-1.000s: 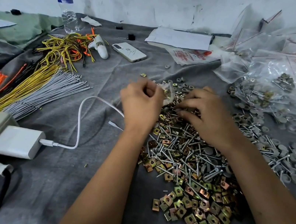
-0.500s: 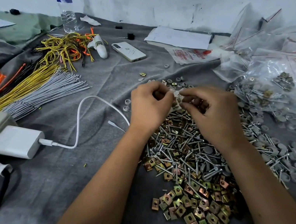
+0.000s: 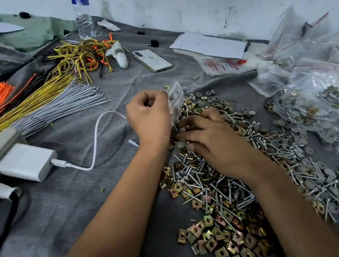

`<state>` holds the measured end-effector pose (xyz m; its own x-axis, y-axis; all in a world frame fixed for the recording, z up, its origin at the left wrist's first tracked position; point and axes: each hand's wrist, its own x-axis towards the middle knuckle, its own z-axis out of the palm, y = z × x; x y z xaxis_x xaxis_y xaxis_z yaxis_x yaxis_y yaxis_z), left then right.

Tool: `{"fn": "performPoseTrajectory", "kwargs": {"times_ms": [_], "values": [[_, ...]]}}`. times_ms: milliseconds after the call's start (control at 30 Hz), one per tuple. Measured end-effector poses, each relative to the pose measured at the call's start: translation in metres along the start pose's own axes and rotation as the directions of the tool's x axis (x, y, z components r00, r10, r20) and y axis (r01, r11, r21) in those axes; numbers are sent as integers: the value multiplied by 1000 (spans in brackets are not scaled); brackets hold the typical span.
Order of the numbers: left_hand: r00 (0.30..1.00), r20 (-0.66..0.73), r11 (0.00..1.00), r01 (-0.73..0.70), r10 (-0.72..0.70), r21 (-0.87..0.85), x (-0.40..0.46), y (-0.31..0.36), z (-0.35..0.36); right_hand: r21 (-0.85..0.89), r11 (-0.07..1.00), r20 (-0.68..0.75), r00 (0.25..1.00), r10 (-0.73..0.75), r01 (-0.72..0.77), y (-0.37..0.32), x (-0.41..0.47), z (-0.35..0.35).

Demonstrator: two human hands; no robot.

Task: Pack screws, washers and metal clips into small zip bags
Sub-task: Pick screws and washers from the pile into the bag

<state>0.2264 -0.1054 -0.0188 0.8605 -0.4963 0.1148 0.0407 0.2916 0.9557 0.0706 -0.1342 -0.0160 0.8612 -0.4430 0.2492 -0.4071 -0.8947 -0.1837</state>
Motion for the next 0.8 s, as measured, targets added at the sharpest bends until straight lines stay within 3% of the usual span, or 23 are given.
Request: {"fn": "performPoseTrajectory", "kwargs": {"times_ms": [200, 533, 800], "values": [[1000, 9, 1000, -5, 5, -12, -2, 0, 0, 82, 996, 12, 1000, 28, -28, 4, -3, -4], [1000, 10, 1000, 13, -13, -12, -2, 2, -1, -54, 997, -31, 998, 49, -50, -5, 4, 7], [999, 36, 1000, 17, -17, 11, -5, 4, 0, 69, 997, 22, 999, 25, -27, -8, 3, 4]]}}
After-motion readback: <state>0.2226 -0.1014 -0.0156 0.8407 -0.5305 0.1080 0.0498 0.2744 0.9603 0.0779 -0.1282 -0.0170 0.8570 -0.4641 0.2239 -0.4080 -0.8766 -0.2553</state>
